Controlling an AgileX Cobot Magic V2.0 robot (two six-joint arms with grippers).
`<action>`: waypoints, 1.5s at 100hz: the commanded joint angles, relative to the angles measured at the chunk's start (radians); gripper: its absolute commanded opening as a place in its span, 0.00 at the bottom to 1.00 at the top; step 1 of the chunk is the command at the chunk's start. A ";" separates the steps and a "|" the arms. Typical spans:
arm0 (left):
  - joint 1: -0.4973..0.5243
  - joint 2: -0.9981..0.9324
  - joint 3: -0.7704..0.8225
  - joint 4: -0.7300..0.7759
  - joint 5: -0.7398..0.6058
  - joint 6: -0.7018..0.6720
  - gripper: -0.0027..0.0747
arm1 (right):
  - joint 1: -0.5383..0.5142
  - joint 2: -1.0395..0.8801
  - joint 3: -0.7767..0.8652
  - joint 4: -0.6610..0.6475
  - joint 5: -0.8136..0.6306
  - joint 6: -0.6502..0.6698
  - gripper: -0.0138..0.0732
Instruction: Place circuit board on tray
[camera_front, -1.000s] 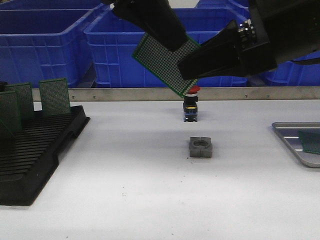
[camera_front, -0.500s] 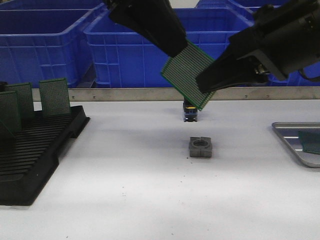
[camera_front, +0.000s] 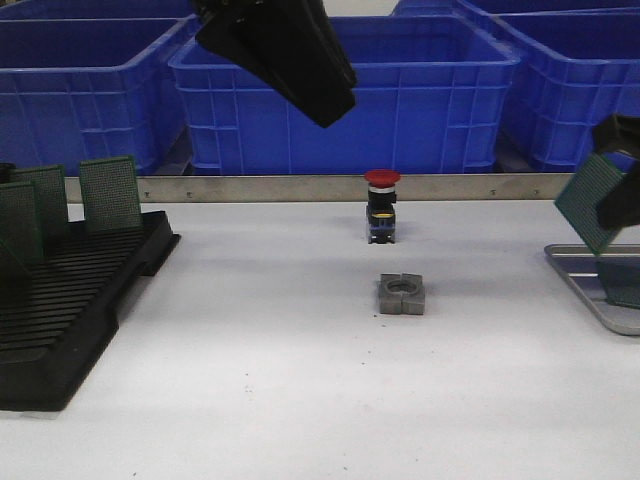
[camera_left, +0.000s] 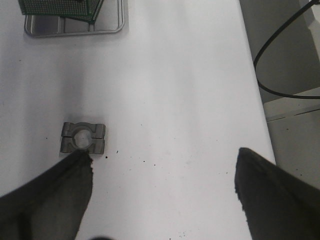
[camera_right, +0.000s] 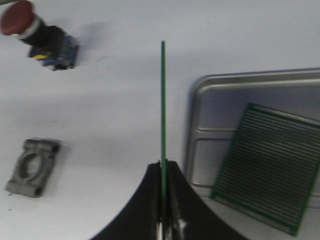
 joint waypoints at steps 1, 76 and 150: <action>-0.005 -0.052 -0.031 -0.055 -0.011 -0.011 0.73 | -0.048 0.014 -0.021 0.016 0.016 -0.002 0.08; 0.028 -0.054 -0.092 0.051 0.001 -0.286 0.03 | -0.192 -0.107 -0.029 -0.065 0.082 -0.079 0.48; 0.425 -0.523 0.360 0.042 -0.489 -0.474 0.01 | 0.189 -0.421 0.045 0.001 -0.063 -0.148 0.09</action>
